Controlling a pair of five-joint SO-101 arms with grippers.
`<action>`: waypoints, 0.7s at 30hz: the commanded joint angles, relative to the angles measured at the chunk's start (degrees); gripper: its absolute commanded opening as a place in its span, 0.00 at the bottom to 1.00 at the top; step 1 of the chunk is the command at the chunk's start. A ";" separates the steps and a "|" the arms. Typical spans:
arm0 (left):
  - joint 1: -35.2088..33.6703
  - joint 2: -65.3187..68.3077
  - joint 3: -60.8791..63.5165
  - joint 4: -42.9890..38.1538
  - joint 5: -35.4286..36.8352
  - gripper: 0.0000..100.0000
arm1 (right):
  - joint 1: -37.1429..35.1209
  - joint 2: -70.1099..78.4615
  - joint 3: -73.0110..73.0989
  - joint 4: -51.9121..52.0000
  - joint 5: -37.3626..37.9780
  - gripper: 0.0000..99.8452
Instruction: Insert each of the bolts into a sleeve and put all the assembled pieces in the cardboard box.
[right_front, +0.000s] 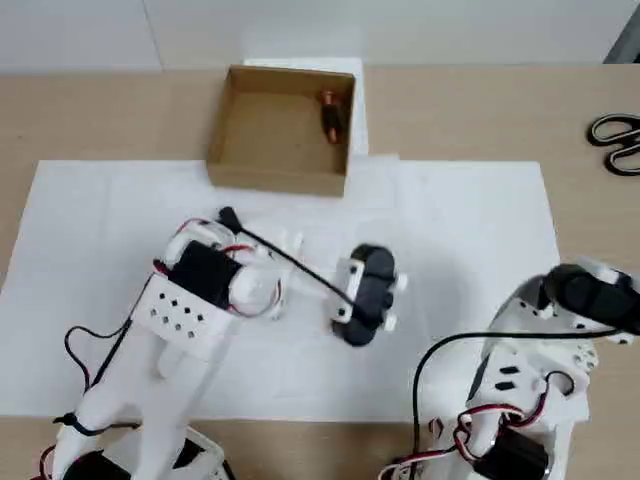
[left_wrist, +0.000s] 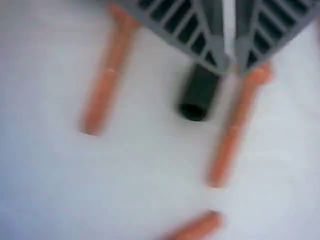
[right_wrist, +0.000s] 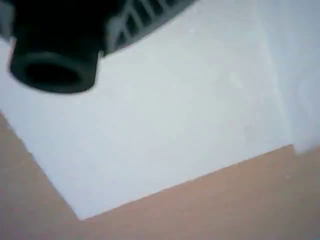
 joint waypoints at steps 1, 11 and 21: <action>-0.88 2.64 -2.24 -5.89 -2.90 0.01 | 5.32 -0.75 -0.35 -2.42 0.00 0.00; 0.88 25.67 -16.40 3.43 -10.81 0.01 | 14.73 -0.75 6.07 -2.86 0.09 0.00; 4.31 39.91 -36.35 18.46 -17.58 0.01 | 16.48 -0.75 11.69 -4.18 0.00 0.00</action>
